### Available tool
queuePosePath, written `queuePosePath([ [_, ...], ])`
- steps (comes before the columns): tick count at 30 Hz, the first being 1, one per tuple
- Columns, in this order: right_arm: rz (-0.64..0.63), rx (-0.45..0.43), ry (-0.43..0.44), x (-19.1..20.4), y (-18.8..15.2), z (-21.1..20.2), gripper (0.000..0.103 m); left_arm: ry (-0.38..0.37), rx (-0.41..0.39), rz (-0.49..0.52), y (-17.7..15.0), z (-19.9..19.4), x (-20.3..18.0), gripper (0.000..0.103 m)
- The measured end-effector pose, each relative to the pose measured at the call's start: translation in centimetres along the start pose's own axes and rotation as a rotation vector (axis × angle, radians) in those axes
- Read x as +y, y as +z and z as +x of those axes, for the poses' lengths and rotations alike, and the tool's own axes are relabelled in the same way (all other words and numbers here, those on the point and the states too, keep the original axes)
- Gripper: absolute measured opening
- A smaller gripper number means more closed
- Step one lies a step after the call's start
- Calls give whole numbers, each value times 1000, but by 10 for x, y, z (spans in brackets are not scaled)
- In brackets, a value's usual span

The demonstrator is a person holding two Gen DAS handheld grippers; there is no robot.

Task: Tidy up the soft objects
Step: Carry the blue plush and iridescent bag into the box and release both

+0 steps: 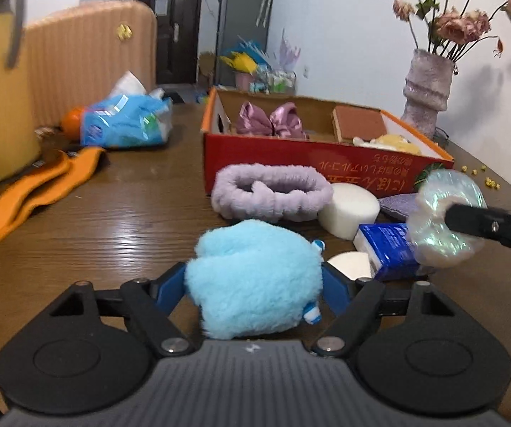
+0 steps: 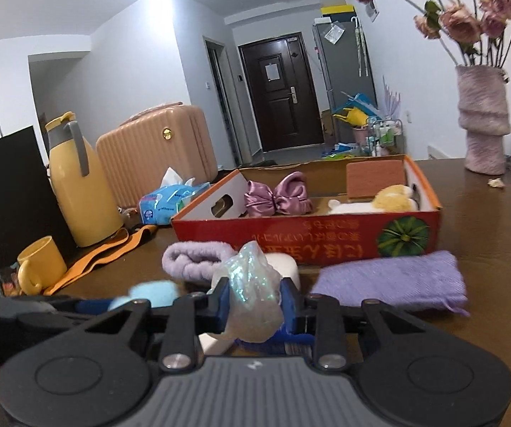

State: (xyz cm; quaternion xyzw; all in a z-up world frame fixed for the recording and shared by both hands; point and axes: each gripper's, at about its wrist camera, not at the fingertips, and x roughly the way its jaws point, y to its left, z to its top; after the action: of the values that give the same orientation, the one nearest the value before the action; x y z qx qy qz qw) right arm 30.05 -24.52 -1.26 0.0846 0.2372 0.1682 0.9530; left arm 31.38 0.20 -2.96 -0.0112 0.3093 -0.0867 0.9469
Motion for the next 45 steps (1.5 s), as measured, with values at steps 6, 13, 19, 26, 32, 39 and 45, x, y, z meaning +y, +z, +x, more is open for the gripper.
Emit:
queuePosePath([
  [6, -37, -7, -12, 14, -23, -47, 29, 13, -64, 2, -20, -69, -5, 79],
  [13, -30, -49, -19, 31, -39, -98, 29, -9, -145, 20, -31, -124, -16, 79],
  [19, -34, -81, -31, 38, -43, -122, 29, -25, -169, 30, -34, -139, -22, 79],
  [26, -25, -77, -26, 29, -33, -110, 29, -46, -188, 65, -12, -121, -26, 79],
  [32, -10, -69, -13, 2, 17, -68, 29, -85, -215, 123, 63, -64, -28, 79],
  [39, -2, -68, -44, -47, 118, 32, 30, -98, -144, 111, 173, 61, -34, 80],
  [45, 11, 43, -122, -80, 174, 159, 30, -33, 4, 146, 191, 150, -40, 80],
])
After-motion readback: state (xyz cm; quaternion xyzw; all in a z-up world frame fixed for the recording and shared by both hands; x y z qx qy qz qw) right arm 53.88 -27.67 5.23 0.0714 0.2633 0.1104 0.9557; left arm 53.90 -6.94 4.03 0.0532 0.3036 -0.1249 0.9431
